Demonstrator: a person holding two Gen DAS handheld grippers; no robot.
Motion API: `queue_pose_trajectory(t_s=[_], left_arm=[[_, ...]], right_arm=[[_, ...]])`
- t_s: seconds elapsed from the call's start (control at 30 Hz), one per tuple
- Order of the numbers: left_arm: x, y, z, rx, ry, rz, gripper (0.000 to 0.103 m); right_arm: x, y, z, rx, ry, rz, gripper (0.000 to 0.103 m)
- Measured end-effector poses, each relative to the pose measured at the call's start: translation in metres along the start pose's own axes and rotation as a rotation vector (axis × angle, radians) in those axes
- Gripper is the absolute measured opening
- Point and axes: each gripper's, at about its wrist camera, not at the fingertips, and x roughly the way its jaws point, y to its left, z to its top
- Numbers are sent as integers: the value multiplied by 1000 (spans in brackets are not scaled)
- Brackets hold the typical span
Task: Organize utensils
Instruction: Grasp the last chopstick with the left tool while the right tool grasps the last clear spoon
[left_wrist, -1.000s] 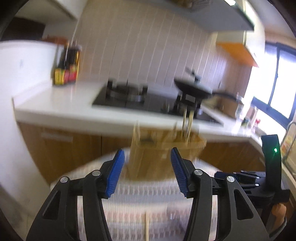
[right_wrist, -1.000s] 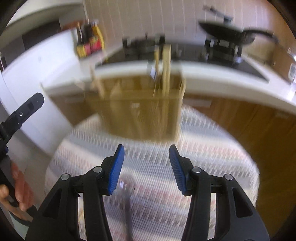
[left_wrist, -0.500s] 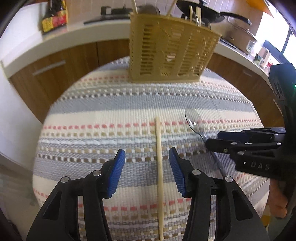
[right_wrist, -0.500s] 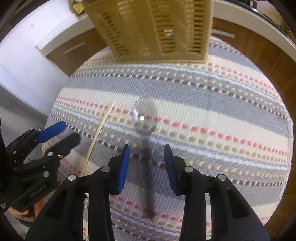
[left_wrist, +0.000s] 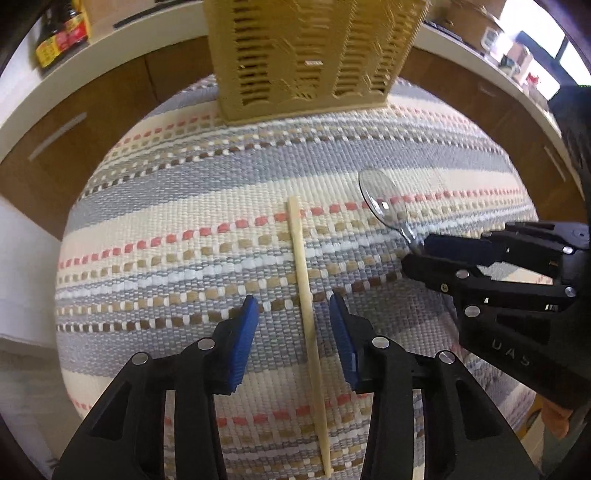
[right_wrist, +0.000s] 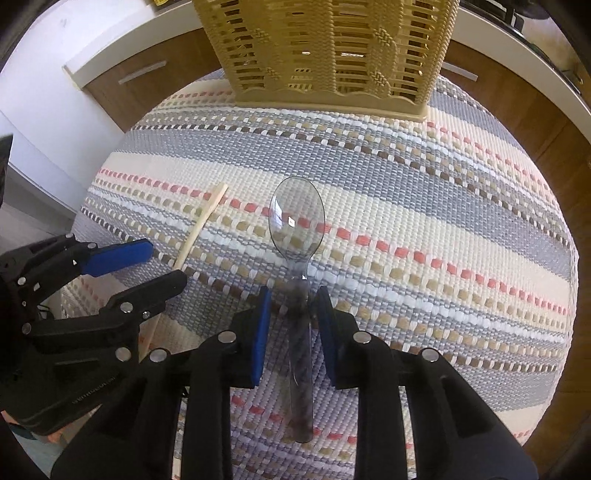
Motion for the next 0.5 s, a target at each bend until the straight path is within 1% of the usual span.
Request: queue_pose_trajectory(t_s=[0.1,0.17,0.2,0.4,0.5], left_arm=[[2,-6,1,32,15,23,38],[3,-7,2,35,21,28,38],[3,-7,3,36,23,29,38],[8,-17,5,68,32,64,38],[9,-16,7,66,41,60,38]], right_arm=[[0,2,-3,-15,-4,-13,19],[1,6,-4,-35,-4,-29,12],[1,7,-5,-38,-2,-26,11],[0,5,-17,-32,-13,-9,10],[-8,-10,-22,-11,-26,6,10]])
